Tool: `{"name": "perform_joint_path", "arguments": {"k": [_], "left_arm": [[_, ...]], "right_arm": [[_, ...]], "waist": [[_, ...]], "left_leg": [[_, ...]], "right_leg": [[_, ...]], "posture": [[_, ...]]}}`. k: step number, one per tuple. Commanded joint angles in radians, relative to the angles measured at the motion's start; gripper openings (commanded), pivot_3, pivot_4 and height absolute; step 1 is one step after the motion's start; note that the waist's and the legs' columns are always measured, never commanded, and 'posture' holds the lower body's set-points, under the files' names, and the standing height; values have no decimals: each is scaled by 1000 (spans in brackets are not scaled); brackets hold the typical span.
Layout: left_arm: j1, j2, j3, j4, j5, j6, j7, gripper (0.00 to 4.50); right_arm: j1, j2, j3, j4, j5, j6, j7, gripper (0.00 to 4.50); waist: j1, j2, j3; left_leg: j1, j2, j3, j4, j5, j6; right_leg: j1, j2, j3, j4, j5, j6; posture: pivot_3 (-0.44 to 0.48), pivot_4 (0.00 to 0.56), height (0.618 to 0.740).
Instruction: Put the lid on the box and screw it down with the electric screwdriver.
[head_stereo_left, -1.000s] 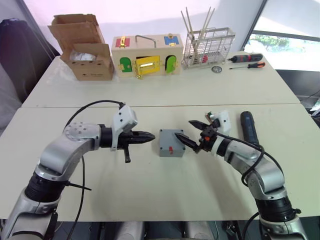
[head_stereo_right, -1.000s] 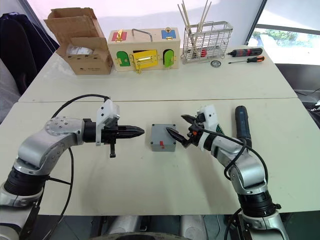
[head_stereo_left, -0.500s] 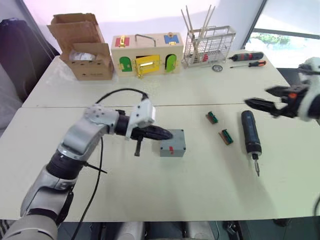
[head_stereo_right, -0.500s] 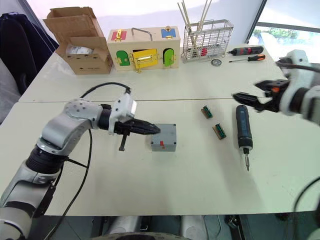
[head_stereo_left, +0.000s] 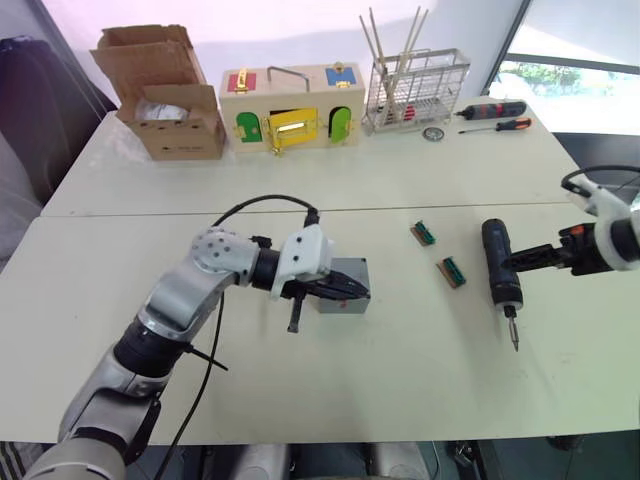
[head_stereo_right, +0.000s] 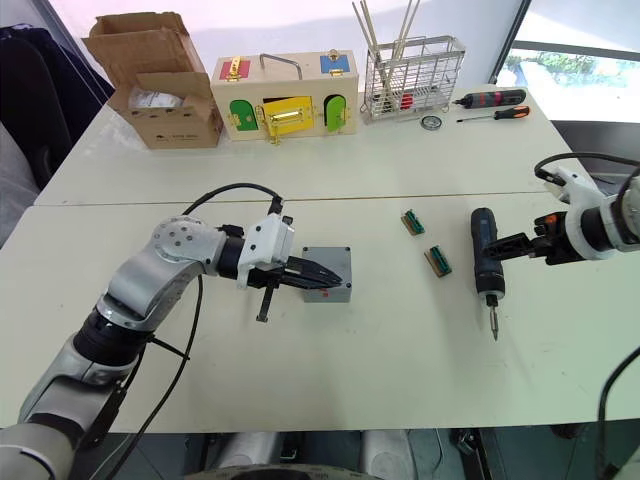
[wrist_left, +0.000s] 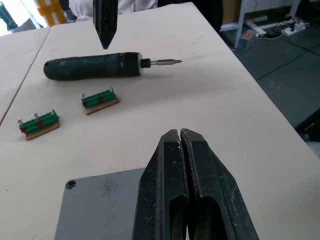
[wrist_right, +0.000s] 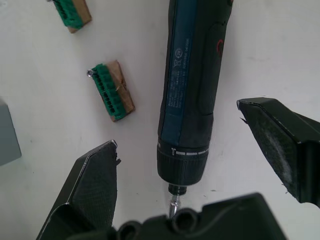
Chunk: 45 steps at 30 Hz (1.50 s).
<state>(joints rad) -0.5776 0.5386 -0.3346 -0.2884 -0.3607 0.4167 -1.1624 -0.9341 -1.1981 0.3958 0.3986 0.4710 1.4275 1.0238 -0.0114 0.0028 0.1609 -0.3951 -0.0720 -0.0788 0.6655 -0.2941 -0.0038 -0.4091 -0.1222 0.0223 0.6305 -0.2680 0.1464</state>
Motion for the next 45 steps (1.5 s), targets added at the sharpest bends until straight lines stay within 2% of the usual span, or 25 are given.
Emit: {"name": "perform_joint_path", "arguments": {"k": [1,11,14,19,20,27,29,32,34,36,38,39,42,45], "left_arm": [[5,5,28,-64,-9,21,32,0],[47,8,35,-115,-13,72,110,0],[55,7,35,-120,-15,80,123,0],[66,-2,34,-130,-15,89,152,0],[69,-3,34,-134,-15,92,160,0],[78,11,53,-133,-19,101,180,0],[66,13,58,-109,-19,94,174,0],[38,17,80,-57,-30,87,151,0],[28,30,103,-22,-41,76,127,0],[9,37,126,14,-55,76,107,0],[-17,38,146,52,-70,85,90,0],[-32,38,155,72,-77,91,82,0],[-58,45,180,110,-101,109,60,0],[-77,45,180,129,-118,141,44,0]], "right_arm": [[-47,18,70,58,-64,-27,62,4463],[-117,155,284,290,-307,-217,214,4463],[-142,196,307,376,-378,-272,247,3771],[-165,248,339,502,-489,-344,326,2204],[-163,251,350,519,-514,-362,348,2038],[-141,250,321,575,-606,-428,408,1991],[-172,258,253,592,-598,-444,368,1987],[-302,271,69,655,-539,-447,253,1987],[-384,277,-53,676,-488,-406,187,1987],[-446,272,-192,687,-434,-391,71,1987],[-480,259,-349,654,-357,-366,-15,1987],[-460,258,-442,577,-307,-354,-47,1987],[-295,332,-737,183,-167,-274,-171,1987],[-72,580,-998,-321,-37,-343,-349,1987]], "waist": [[2,0,0],[-2,-1,1],[-2,-3,0],[-2,-6,0],[-2,-7,-1],[10,-8,-1],[14,-8,-1],[9,-7,0],[-2,3,6],[-6,5,7],[-5,5,7],[-3,4,7],[1,4,8],[-2,3,8]], "left_leg": [[0,0,0,0,0,0],[0,0,0,1,3,-6],[1,0,-1,1,3,-6],[1,0,-1,1,4,-7],[1,-1,-1,1,4,-7],[1,-1,-3,2,4,-8],[1,-1,-3,2,4,-8],[2,-1,-3,2,5,-9],[1,-2,-1,2,5,-10],[-2,-2,1,-1,6,-10],[-12,0,1,-2,7,-12],[-16,0,0,-2,8,-14],[-18,0,-1,-3,8,-14],[-19,0,-2,2,8,-14]], "right_leg": [[0,0,0,0,0,0],[0,0,0,1,0,0],[1,0,0,0,0,0],[2,0,0,0,0,0],[2,0,0,0,0,0],[4,0,-3,0,0,0],[4,0,-3,0,0,0],[4,0,-2,0,1,-2],[1,-1,0,1,2,-2],[-5,-1,1,2,2,-2],[-19,2,0,6,2,-2],[-25,2,0,8,2,-2],[-27,2,-3,15,2,-2],[-26,0,-4,17,2,-2]], "posture": [[0,150,730],[0,150,730],[0,150,730],[0,150,730],[0,150,730],[0,150,730],[0,150,730],[0,150,730],[0,150,730],[0,150,730],[0,150,730],[0,150,730],[0,150,730],[0,150,730]]}}
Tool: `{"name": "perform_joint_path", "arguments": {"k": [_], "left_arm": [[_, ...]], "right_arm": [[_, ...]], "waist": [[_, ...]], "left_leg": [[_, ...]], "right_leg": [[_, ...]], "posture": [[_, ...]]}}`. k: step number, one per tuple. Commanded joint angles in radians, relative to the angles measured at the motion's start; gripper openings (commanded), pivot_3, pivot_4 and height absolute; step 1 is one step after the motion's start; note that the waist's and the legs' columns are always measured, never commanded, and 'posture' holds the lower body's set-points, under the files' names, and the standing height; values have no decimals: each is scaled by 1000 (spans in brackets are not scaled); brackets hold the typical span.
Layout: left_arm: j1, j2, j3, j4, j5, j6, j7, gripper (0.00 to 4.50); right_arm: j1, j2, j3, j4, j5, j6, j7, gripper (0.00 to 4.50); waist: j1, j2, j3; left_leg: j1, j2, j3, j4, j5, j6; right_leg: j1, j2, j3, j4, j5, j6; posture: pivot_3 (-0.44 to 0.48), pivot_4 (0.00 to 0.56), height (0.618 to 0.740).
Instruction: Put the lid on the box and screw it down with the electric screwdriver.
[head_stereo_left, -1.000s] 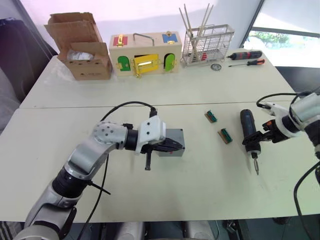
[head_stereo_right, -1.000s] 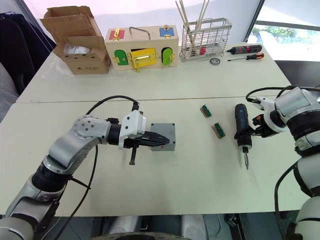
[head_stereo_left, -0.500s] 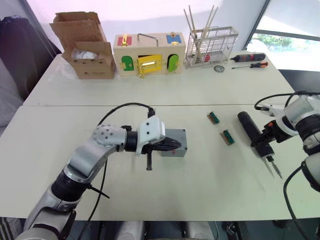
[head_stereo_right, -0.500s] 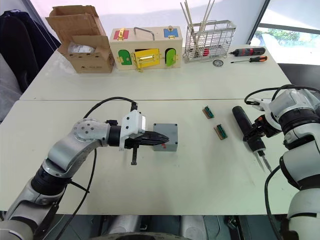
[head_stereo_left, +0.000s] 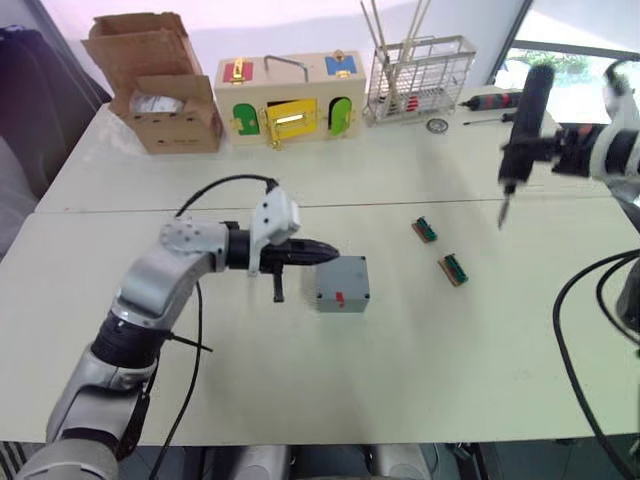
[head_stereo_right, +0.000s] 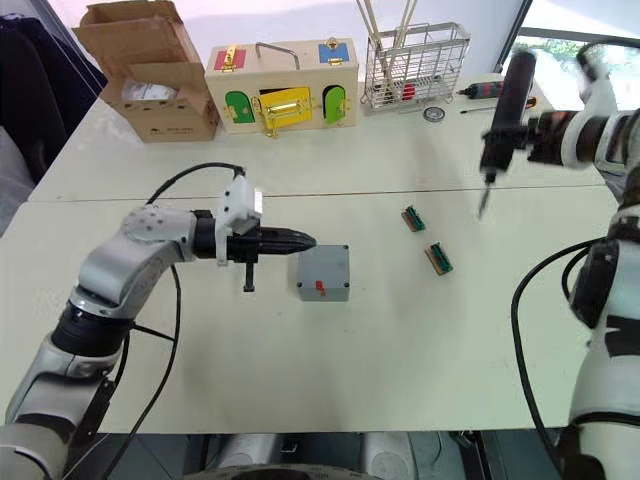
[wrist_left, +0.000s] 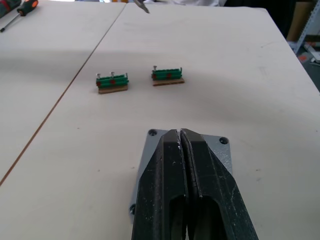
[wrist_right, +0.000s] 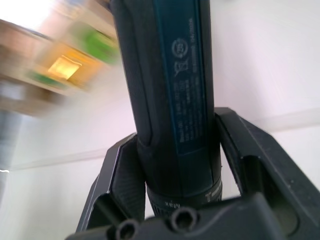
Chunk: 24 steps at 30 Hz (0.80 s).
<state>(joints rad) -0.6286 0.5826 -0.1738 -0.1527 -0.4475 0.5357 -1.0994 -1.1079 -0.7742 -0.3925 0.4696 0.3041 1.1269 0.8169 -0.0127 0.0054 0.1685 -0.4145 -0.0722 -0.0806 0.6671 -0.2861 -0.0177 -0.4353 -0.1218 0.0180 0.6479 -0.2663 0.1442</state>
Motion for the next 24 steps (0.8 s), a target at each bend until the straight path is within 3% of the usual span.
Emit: {"name": "perform_joint_path", "arguments": {"k": [1,4,7,10,19,24], "left_arm": [[-29,4,14,-6,-35,30,-30,0],[-42,2,0,17,-26,44,-38,0],[-34,12,-13,5,-19,51,-52,0],[-20,21,-35,-25,-16,65,-63,0],[-16,-35,-142,57,138,-42,-7,0],[4,-23,-193,84,199,-103,-51,0]], "right_arm": [[138,240,-261,-498,163,-66,-205,1987],[299,433,-186,-793,167,-249,-291,1987],[420,473,-38,-922,120,-364,-306,1987],[470,548,-15,-979,218,-366,-343,1987],[639,512,115,-1014,251,-443,-315,1987],[689,510,188,-1021,239,-484,-328,1987]], "waist": [[-2,0,0],[2,0,0],[1,1,0],[-8,0,0],[-5,0,0],[-8,0,0]], "left_leg": [[0,0,0,1,0,0],[1,0,1,4,2,-1],[0,-1,-1,4,2,-2],[0,-1,-1,3,2,-1],[5,-1,-1,1,2,-1],[5,-1,-1,0,2,-1]], "right_leg": [[1,-1,0,0,0,0],[0,-1,2,3,0,0],[0,-1,1,4,0,0],[0,-1,1,5,0,0],[4,0,1,3,0,0],[4,2,1,3,0,0]], "posture": [[0,150,730],[0,150,730],[0,150,730],[0,150,730],[0,150,730],[0,150,730]]}}
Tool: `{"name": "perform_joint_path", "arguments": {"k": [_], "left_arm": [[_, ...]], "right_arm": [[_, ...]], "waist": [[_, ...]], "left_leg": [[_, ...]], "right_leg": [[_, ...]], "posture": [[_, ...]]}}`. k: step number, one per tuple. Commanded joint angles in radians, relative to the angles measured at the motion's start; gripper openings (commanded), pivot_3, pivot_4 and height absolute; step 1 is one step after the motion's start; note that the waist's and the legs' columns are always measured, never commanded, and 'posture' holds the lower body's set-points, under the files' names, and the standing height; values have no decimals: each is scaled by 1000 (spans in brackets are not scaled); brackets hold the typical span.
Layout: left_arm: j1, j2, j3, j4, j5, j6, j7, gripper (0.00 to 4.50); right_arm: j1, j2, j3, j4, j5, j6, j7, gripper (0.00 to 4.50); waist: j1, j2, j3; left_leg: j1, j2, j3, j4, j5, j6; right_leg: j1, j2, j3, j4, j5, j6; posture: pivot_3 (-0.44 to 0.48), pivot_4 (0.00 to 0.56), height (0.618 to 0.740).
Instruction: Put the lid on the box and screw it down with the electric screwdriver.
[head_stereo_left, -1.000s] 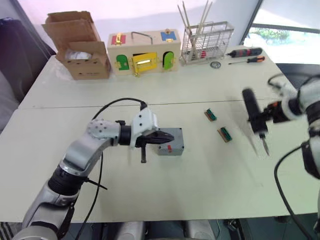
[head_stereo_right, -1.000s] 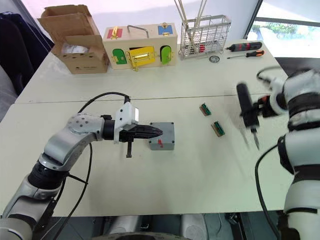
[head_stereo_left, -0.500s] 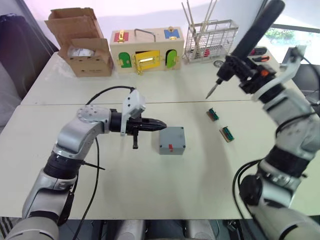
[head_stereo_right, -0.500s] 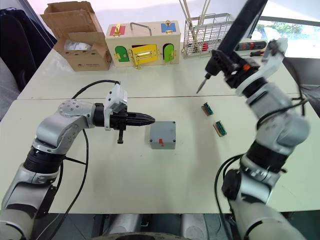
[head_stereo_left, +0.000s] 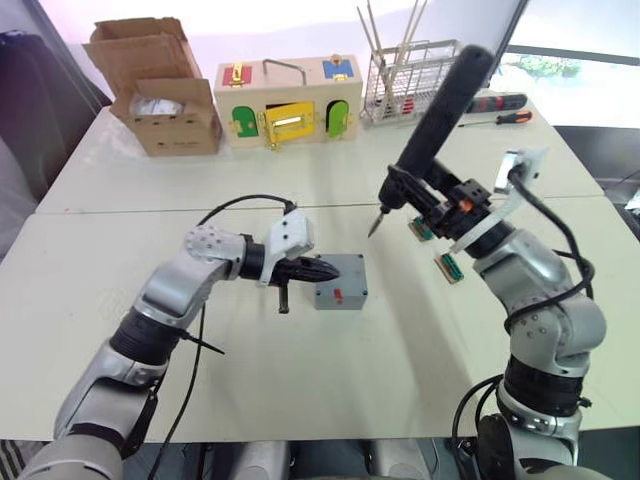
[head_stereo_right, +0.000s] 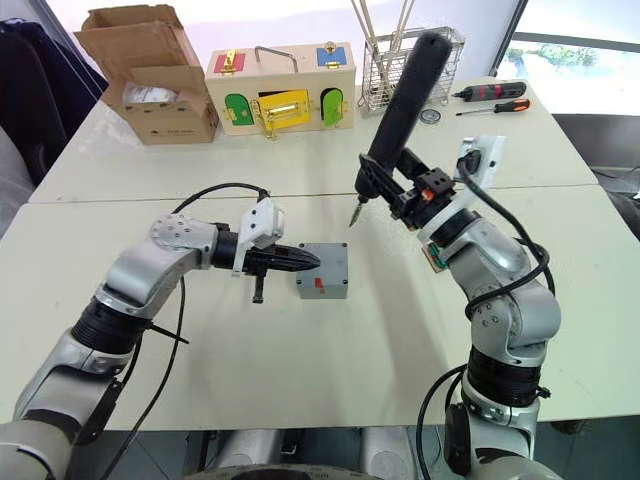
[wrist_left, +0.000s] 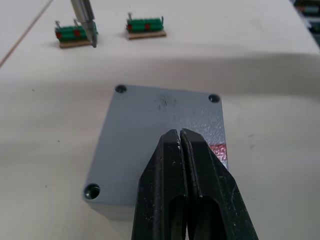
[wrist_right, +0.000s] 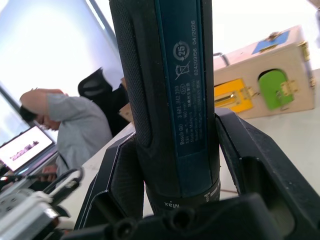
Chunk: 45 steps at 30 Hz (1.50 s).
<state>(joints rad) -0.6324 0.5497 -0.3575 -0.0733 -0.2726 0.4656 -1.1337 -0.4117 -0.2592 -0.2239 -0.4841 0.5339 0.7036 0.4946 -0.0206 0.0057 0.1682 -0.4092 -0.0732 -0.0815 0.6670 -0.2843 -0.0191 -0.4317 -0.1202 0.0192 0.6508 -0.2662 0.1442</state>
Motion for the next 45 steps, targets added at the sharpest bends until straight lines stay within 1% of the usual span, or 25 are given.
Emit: {"name": "perform_joint_path", "arguments": {"k": [1,11,20,26,38,45], "left_arm": [[9,6,-8,11,25,-36,-16,0],[25,7,0,19,27,-48,-24,0],[29,7,4,11,27,-38,-16,0],[29,4,4,11,27,-38,-12,0],[28,4,2,14,29,-42,-13,0],[26,-1,1,19,30,-46,-13,0]], "right_arm": [[-2,-6,26,-65,7,-66,-10,1987],[48,-21,40,-39,6,-115,-41,1987],[59,-53,31,-26,34,-121,-44,1987],[82,-53,71,-23,17,-133,-42,1987],[27,-53,42,-45,59,-131,-89,1987],[23,-62,55,-47,75,-126,-97,1987]], "waist": [[0,0,0],[4,0,0],[4,0,0],[4,0,0],[4,0,0],[4,0,0]], "left_leg": [[0,0,0,0,0,0],[1,0,0,1,0,0],[1,0,0,1,0,0],[1,0,0,1,0,0],[1,0,0,1,0,0],[1,0,0,1,0,0]], "right_leg": [[0,0,0,0,0,0],[1,0,0,-1,0,0],[1,0,0,-1,0,0],[1,0,0,-1,0,0],[1,0,0,-1,0,0],[1,0,0,-1,0,0]], "posture": [[0,150,730],[0,150,730],[0,150,730],[0,150,730],[0,150,730],[0,150,730]]}}
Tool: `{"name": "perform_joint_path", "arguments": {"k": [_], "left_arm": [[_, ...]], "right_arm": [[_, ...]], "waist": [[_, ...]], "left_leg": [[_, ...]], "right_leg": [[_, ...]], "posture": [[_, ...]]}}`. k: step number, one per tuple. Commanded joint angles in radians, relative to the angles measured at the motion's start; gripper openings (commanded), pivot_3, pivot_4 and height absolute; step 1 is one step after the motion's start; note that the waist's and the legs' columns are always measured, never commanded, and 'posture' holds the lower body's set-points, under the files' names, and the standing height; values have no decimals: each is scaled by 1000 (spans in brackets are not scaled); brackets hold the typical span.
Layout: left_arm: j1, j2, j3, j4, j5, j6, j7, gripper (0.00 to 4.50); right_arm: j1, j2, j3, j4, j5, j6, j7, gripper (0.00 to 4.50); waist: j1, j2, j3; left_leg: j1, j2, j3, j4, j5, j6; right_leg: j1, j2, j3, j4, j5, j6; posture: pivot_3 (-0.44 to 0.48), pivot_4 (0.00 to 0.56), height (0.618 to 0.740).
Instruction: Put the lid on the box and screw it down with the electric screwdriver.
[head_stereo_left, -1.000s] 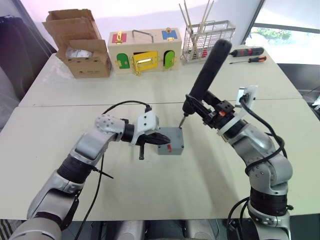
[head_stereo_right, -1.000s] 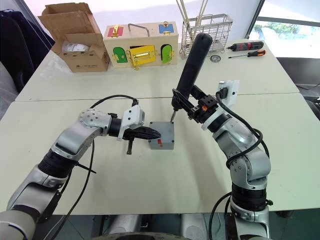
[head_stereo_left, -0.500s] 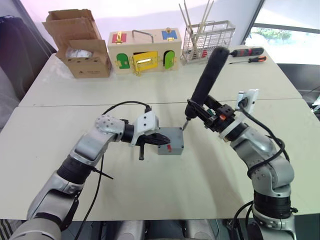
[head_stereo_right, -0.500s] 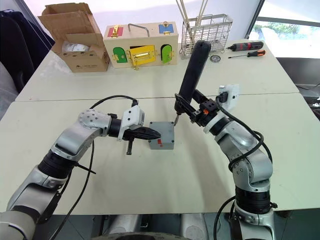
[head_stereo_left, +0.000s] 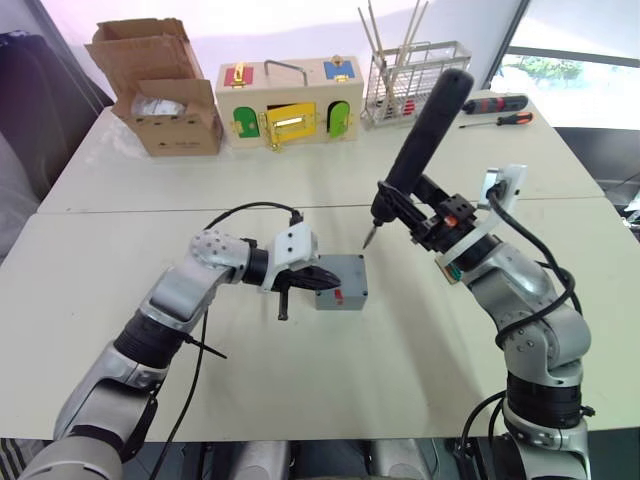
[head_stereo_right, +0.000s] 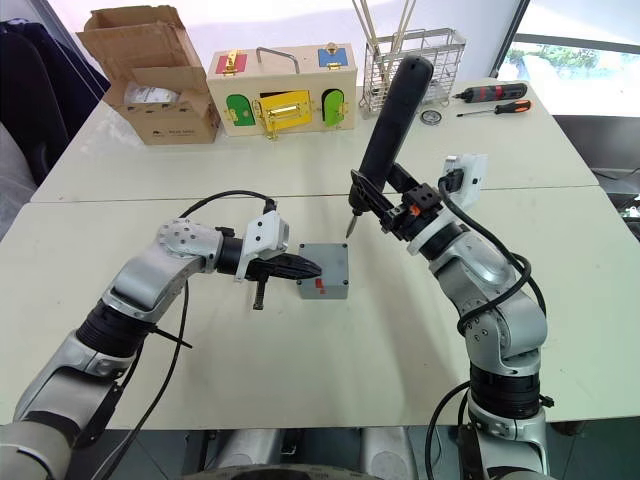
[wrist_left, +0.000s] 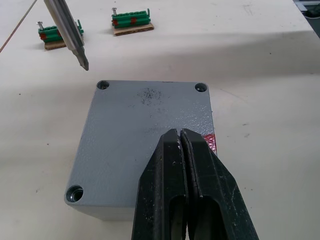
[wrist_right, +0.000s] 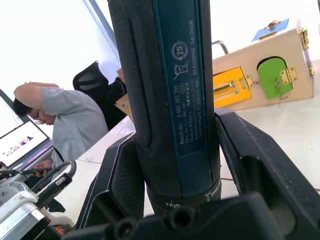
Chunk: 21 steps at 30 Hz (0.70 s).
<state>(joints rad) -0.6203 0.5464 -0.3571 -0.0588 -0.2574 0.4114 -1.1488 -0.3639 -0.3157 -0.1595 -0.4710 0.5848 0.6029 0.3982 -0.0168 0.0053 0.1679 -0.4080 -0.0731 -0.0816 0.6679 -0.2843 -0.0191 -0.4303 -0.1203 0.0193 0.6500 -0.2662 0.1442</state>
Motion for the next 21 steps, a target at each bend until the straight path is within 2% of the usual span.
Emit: {"name": "perform_joint_path", "arguments": {"k": [1,21], "left_arm": [[13,1,1,5,15,8,3,0],[18,4,7,2,15,11,9,0]], "right_arm": [[-21,-6,-6,-58,23,-26,0,1987],[30,-20,35,-25,-15,-58,28,1987]], "waist": [[0,0,0],[0,0,0]], "left_leg": [[0,0,0,0,0,0],[0,0,0,0,0,0]], "right_leg": [[0,0,0,0,0,0],[0,0,0,0,0,0]], "posture": [[0,150,730],[0,150,730]]}}
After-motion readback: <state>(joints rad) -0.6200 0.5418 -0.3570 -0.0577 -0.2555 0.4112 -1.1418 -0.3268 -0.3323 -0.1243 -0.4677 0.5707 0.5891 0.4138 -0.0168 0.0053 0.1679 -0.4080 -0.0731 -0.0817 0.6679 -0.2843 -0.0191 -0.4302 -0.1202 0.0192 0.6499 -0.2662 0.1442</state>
